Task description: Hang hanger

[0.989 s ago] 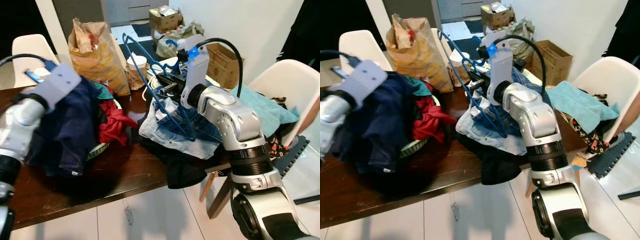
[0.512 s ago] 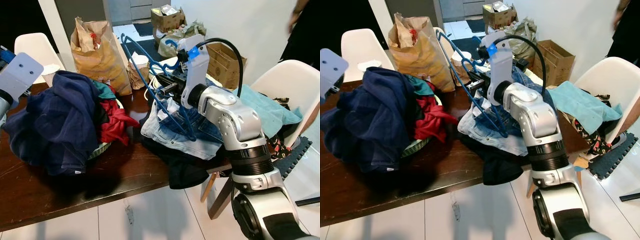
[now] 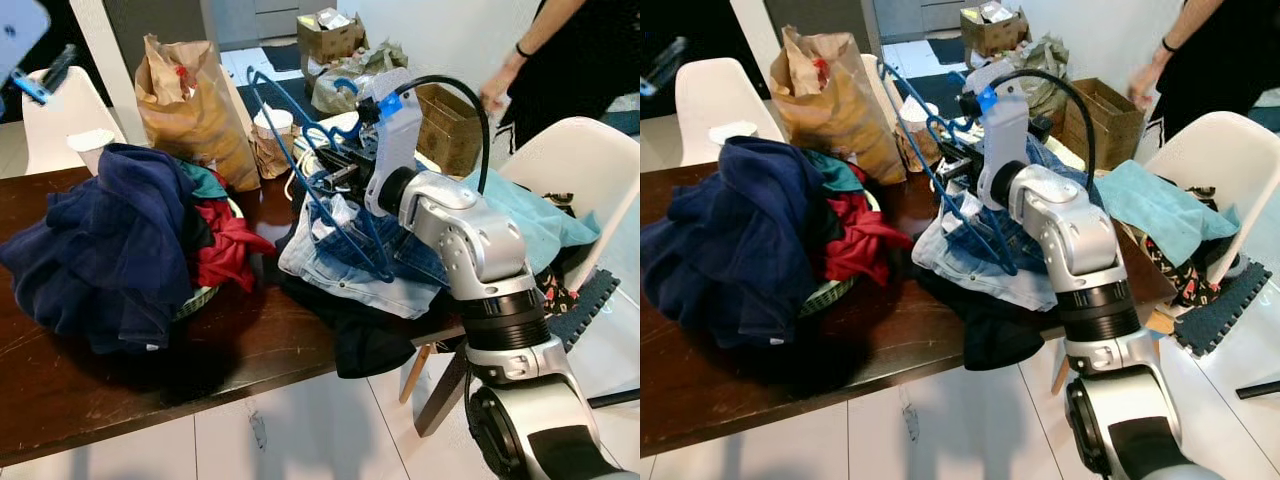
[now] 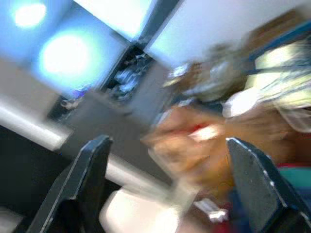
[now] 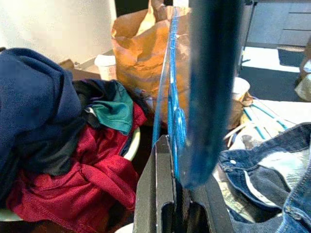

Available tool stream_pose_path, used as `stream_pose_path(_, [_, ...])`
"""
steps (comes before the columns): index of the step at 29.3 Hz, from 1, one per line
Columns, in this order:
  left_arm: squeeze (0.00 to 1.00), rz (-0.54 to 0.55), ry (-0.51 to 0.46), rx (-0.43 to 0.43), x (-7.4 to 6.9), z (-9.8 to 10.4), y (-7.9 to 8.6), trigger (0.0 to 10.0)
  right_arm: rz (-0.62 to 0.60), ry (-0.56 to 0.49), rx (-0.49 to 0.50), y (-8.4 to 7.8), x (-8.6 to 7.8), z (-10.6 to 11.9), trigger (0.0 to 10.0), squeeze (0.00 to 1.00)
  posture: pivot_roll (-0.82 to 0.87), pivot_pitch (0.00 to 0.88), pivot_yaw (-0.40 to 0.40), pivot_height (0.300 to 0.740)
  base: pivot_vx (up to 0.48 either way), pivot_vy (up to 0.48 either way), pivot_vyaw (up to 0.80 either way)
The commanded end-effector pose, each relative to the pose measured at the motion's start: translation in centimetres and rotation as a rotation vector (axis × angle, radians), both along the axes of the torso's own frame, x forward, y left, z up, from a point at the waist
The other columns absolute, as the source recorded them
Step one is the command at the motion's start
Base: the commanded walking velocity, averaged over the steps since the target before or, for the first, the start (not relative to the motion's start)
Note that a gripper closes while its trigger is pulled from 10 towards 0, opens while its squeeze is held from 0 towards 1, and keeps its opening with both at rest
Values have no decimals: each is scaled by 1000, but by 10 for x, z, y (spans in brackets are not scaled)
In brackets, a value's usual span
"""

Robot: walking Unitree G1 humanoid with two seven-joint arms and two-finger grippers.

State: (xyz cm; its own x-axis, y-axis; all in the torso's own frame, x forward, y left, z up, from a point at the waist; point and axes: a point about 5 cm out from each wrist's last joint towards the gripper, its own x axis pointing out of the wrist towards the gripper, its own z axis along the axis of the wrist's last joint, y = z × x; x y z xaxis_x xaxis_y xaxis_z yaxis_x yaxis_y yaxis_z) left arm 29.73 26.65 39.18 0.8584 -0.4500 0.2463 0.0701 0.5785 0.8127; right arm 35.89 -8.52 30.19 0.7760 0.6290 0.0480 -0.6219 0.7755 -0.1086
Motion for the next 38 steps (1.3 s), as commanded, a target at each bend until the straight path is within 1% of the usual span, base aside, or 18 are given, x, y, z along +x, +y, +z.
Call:
stream_pose_path(1, [0, -80, 48, 42, -9, 3, -7, 10000, 8, -5, -10, 1, 0, 0, 10000, 0, -87, 86, 46, 740, 0, 0, 0])
stream_pose_path(3, [0, -360, 230, 162, -34, -5, -36, 10000, -12, -1, -23, -9, 4, -1, 10000, 0, -73, 86, 48, 740, 0, 0, 0])
stream_pose_path(4, [0, -360, 230, 162, -34, -5, -36, 10000, -12, -1, -23, -9, 4, -1, 10000, 0, -73, 86, 48, 740, 0, 0, 0])
stream_pose_path(7, [0, -580, 490, 332, -62, -17, -50, 10000, -65, 13, -31, -26, 11, -2, 10000, 0, -59, 84, 54, 740, 0, 0, 0])
stream_pose_path(8, [0, -580, 490, 332, -62, -17, -50, 10000, -65, 13, -31, -26, 11, -2, 10000, 0, -59, 84, 54, 740, 0, 0, 0])
stream_pose_path(9, [0, -618, 560, 371, -67, -20, -51, 10000, -80, 20, -31, -30, 13, -3, 10000, 0, -55, 83, 58, 740, 0, 0, 0])
stream_pose_path(12, [0, -645, 619, 403, -71, -24, -51, 10000, -89, 26, -30, -32, 14, -4, 10000, 0, -55, 83, 59, 740, 0, 0, 0])
stream_pose_path(14, [0, -645, 808, 527, -77, -43, -44, 10000, -96, 49, -32, -34, 15, -10, 10000, 0, -52, 78, 68, 740, 0, 0, 0])
stream_pose_path(15, [0, -645, 808, 527, -77, -43, -44, 10000, -96, 49, -32, -34, 15, -10, 10000, 0, -52, 78, 68, 740, 0, 0, 0])
stream_pose_path(17, [0, -516, 961, 688, -73, -68, -30, 10000, -102, 68, -36, -35, 15, -15, 10000, 0, -53, 74, 77, 740, 0, 0, 0])
stream_pose_path(18, [0, -516, 961, 688, -73, -68, -30, 10000, -102, 68, -36, -35, 15, -15, 10000, 0, -53, 74, 77, 740, 0, 0, 0])
stream_pose_path(20, [0, -394, 1028, 810, -67, -86, -17, 10000, -105, 77, -35, -36, 14, -17, 10000, 0, -55, 73, 80, 740, 0, 0, 0])
stream_pose_path(27, [0, -352, 1020, 862, -61, -100, -18, 10000, -114, 82, -37, -39, 15, -19, 10000, 0, -59, 67, 79, 740, 0, 0, 0])
stream_pose_path(31, [0, -324, 896, 909, -49, -105, -25, 10000, -120, 75, -34, -41, 16, -16, 10000, 0, -60, 64, 79, 740, 0, 0, 0])
stream_pose_path(32, [0, -335, 817, 920, -43, -108, -32, 10000, -122, 71, -31, -41, 16, -15, 10000, 0, -59, 62, 78, 740, 0, 0, 0])
stream_pose_path(33, [0, -335, 817, 920, -43, -108, -32, 10000, -122, 71, -31, -41, 16, -15, 10000, 0, -59, 62, 78, 740, 0, 0, 0])
stream_pose_path(35, [0, -378, 698, 926, -35, -113, -48, 10000, -120, 65, -30, -41, 16, -13, 10000, 0, -59, 61, 77, 740, 0, 0, 0])
stream_pose_path(38, [0, -417, 647, 942, -33, -119, -58, 10000, -119, 60, -29, -40, 16, -13, 10000, 0, -59, 63, 79, 740, 0, 0, 0])
